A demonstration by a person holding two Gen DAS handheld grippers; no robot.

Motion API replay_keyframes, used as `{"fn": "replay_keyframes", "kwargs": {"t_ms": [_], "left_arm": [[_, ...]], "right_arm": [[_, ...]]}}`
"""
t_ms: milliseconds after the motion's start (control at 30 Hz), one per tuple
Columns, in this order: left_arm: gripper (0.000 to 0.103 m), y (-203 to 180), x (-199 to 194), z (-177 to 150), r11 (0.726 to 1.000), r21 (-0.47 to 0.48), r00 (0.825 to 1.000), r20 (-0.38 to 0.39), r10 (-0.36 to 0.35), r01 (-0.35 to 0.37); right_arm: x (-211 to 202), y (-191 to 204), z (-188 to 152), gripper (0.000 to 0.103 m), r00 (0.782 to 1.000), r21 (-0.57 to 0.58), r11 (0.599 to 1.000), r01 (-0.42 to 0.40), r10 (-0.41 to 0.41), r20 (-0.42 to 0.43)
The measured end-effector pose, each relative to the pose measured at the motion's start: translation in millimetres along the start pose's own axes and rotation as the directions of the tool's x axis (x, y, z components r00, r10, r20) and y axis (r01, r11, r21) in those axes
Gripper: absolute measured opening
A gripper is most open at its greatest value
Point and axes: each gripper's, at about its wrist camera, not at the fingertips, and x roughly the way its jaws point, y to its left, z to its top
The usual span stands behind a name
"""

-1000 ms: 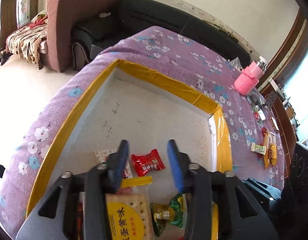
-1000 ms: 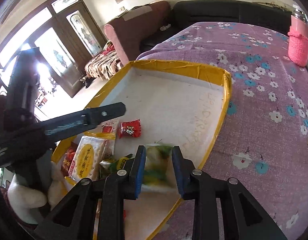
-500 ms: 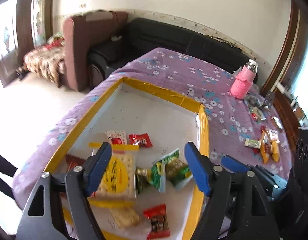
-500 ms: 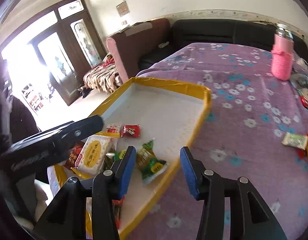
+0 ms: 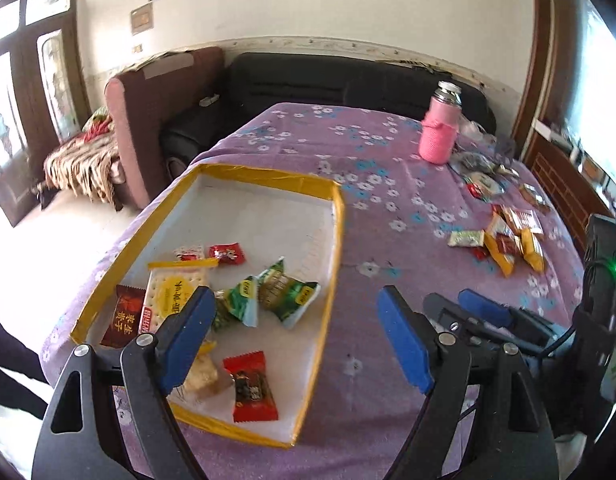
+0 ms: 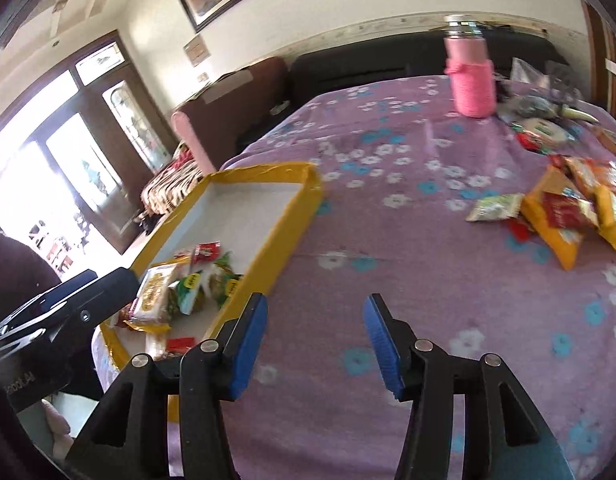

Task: Organize snacks
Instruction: 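Move both open tools back over the remaining snacks, then grasp red Golden Crown candy bar with right tool while left tool grasps orange biscuit pack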

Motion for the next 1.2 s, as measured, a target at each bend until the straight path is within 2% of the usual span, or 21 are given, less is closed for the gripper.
{"fn": "replay_keyframes", "kwargs": {"t_ms": [100,300,400,500,700,800,967,1100,1200], "left_arm": [[0.083,-14.5,-5.0,-3.2,0.999,0.034,1.000,0.004,0.005,-0.005],[0.083,-32.9,-6.8,-6.4,0.997,0.071,1.000,-0.008,-0.030,0.031],[0.083,-36.0,-5.2,-8.2,0.991,0.056,0.992,-0.029,-0.120,0.122],[0.083,-38.2,-2.8,-11.4,0.968,0.037,0.968,-0.042,-0.247,0.248],[0.083,-47.9,5.7,-16.3,0.947,0.031,0.946,-0.070,-0.316,0.318],[0.083,-49.2,12.9,-17.6,0.940,0.018,0.937,-0.092,-0.337,0.340],[0.083,-43.7,19.2,-20.1,0.940,-0.002,0.935,-0.108,-0.338,0.340],[0.083,-36.1,23.1,-20.3,0.939,-0.028,0.932,-0.117,-0.343,0.342],[0.083,-31.2,25.6,-20.6,0.939,-0.039,0.931,-0.119,-0.345,0.342]], "right_arm": [[-11.0,-15.2,-2.7,0.053,1.000,0.019,1.000,0.020,-0.020,0.011],[-29.0,-46.1,-7.0,0.057,0.998,0.057,0.997,0.058,-0.060,0.029],[-36.3,-66.7,-6.4,0.057,0.995,0.084,0.993,0.086,-0.090,0.037],[-45.2,-98.4,0.3,0.057,0.990,0.139,0.982,0.129,-0.136,0.043],[-59.5,-167.0,24.7,0.058,0.963,0.268,0.934,0.238,-0.264,0.064],[-47.6,-189.7,42.8,0.059,0.953,0.287,0.917,0.279,-0.301,0.037],[-12.2,-207.1,74.6,0.059,0.947,0.294,0.905,0.306,-0.321,0.002],[18.9,-215.9,98.2,0.059,0.909,0.250,0.876,0.411,-0.415,-0.041],[38.6,-215.8,99.2,0.055,0.919,0.221,0.892,0.394,-0.376,-0.121]]}}
